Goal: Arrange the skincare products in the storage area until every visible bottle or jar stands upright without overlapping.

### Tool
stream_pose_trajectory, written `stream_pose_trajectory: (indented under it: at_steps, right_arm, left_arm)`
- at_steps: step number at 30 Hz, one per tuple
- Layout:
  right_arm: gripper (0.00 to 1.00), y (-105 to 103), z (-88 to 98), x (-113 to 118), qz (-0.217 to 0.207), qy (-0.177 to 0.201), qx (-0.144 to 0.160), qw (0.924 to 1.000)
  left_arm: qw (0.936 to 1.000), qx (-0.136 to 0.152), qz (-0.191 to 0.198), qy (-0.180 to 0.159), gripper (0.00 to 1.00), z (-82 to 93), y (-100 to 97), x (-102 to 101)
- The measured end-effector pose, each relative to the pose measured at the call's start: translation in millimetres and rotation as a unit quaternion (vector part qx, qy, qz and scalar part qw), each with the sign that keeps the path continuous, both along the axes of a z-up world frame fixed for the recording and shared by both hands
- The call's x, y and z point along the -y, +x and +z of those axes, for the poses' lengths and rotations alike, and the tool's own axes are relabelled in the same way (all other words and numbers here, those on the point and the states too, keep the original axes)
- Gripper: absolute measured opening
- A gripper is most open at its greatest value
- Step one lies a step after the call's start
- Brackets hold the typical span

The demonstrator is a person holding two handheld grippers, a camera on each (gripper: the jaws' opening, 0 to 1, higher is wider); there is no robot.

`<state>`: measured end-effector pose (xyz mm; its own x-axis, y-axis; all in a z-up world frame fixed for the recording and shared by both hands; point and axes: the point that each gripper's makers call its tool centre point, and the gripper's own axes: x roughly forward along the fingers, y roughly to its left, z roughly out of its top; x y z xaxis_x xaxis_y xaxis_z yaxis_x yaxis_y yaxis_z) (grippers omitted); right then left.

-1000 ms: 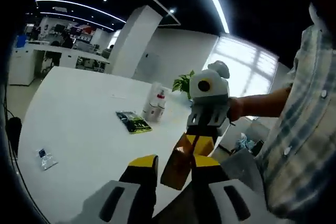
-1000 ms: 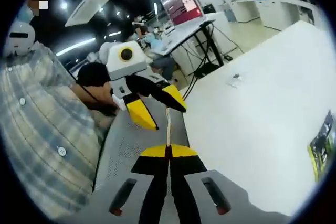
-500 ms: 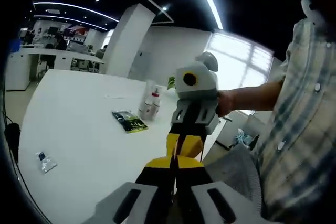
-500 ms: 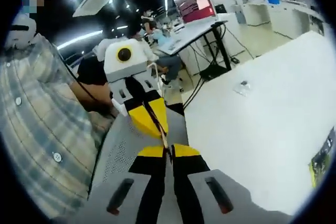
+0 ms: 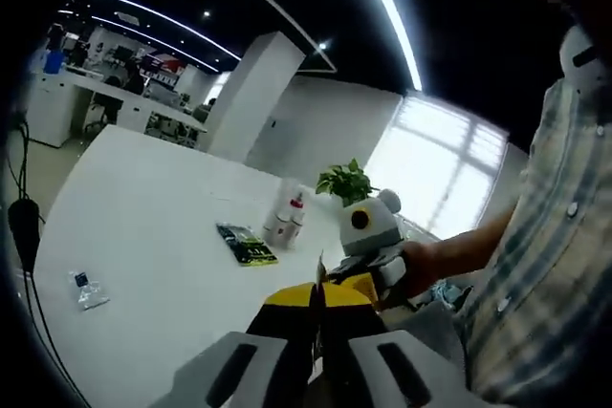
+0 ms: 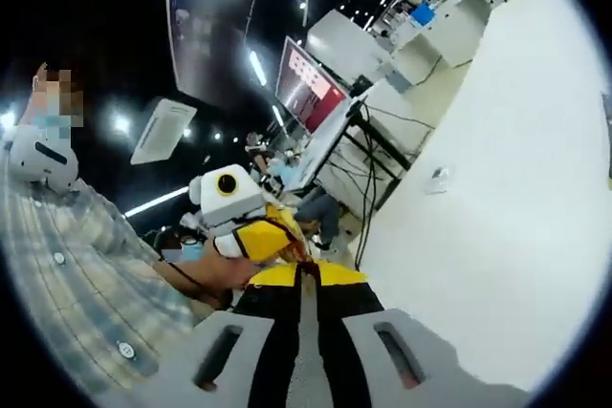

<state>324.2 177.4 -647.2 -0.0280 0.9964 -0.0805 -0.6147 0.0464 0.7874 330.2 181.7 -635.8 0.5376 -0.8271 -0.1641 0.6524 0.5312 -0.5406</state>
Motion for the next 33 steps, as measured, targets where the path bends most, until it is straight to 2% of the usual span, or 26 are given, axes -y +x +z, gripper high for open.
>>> stream_pose_trajectory:
  at_steps: [4,6,10,14,22,26,28,29,31,33]
  right_arm:
    - [0.0,1,1.2,3,-0.003,-0.002,0.006,1.0]
    - [0.0,1,4.1,3,0.001,0.004,-0.022,0.9998]
    - [0.0,11,11.0,9,-0.007,0.013,-0.036,0.9993]
    - [0.0,17,17.3,12,-0.008,0.012,-0.029,0.9995]
    - [0.0,24,25.1,12,0.001,0.004,-0.045,0.999]
    - [0.0,25,29.0,8,0.01,0.0,-0.035,0.9993]
    - [0.0,25,31.3,5,0.007,0.0,-0.025,0.9997]
    - [0.0,27,32.4,4,0.0,0.003,-0.018,0.9998]
    - [0.04,36,34.7,2,-0.03,0.01,-0.001,0.9995]
    - [0.13,45,26.2,8,-0.066,-0.005,0.022,0.9976]
  left_arm:
    - [1.0,-0.001,-0.004,-0.002,0.0,-0.1,-0.6,2]
    - [1.0,-0.001,-0.005,-0.005,0.0,0.5,-0.8,2]
    - [0.9999,-0.007,-0.008,-0.012,0.01,1.6,-1.6,3]
    - [0.9998,-0.012,-0.017,-0.005,0.01,-2.0,-3.9,6]
    - [0.9983,-0.033,-0.048,0.008,0.01,-12.0,-11.2,15]
    - [0.9973,-0.035,-0.059,0.025,0.01,-17.2,-16.5,19]
    - [0.9976,-0.031,-0.053,0.031,0.0,-18.7,-14.9,16]
    - [0.9982,-0.027,-0.044,0.03,0.0,-17.4,-12.2,13]
    - [0.9986,-0.04,-0.03,0.013,0.0,-14.6,-7.9,7]
    - [0.9993,-0.035,-0.016,0.003,0.0,-10.6,-3.1,3]
